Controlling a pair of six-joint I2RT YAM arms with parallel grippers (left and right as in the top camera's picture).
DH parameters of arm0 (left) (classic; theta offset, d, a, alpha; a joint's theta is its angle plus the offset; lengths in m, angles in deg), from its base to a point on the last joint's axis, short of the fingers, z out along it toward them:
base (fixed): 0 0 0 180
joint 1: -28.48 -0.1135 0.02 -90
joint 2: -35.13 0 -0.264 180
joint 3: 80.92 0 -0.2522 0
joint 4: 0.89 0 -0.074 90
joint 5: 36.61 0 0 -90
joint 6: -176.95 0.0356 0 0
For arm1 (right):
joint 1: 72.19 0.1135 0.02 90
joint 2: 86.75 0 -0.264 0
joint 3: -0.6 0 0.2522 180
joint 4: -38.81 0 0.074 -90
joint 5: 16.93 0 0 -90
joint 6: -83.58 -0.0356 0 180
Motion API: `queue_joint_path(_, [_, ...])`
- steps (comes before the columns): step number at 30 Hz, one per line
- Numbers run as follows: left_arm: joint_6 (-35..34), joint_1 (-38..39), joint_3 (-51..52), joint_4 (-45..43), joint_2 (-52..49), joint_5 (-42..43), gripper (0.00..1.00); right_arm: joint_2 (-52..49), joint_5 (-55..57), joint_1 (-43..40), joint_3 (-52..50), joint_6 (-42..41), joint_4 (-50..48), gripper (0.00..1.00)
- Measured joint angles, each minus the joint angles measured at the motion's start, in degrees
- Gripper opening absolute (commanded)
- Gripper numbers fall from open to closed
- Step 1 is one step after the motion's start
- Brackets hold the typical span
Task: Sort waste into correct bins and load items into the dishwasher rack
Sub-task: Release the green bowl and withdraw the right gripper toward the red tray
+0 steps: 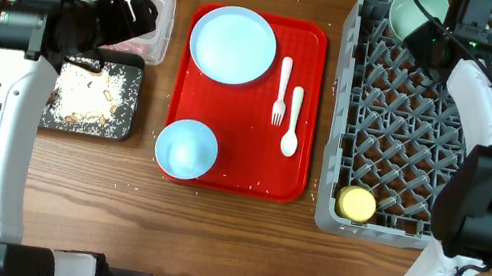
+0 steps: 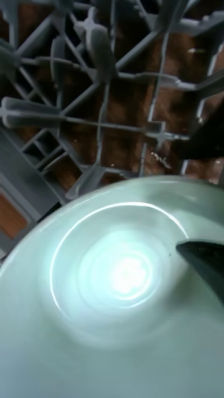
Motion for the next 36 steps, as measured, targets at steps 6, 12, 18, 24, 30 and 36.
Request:
queue_joint_path(6, [0.0, 0.0, 0.0, 0.0, 0.0, 0.0, 1.0, 0.02, -0.46, -0.07, 0.09, 2.67, -1.51, 0.04])
queue_joint_path(12, [0.0, 0.0, 0.0, 0.0, 0.0, 0.0, 1.0, 0.96, -1.29, 0.02, 0.09, 6.05, -0.42, 0.04])
queue_joint_path(18, [0.0, 0.0, 0.0, 0.0, 0.0, 0.0, 1.0, 10.51, 5.84, -0.04, 0.04, 8.72, 5.57, 0.04])
queue_joint_path(24, [0.0, 0.0, 0.0, 0.0, 0.0, -0.02, 1.0, 22.34, 21.03, 1.95, 0.07, 11.67, 9.64, 0.04])
queue_joint_path(30, [0.0, 0.0, 0.0, 0.02, 0.0, 0.02, 1.0, 22.18, 48.41, 16.92, -0.04, 22.25, 3.91, 0.04])
queue_joint_path(36, [0.0, 0.0, 0.0, 0.0, 0.0, 0.02, 1.0, 16.83, 67.78, 23.37, -0.04, 46.71, -17.07, 0.04])
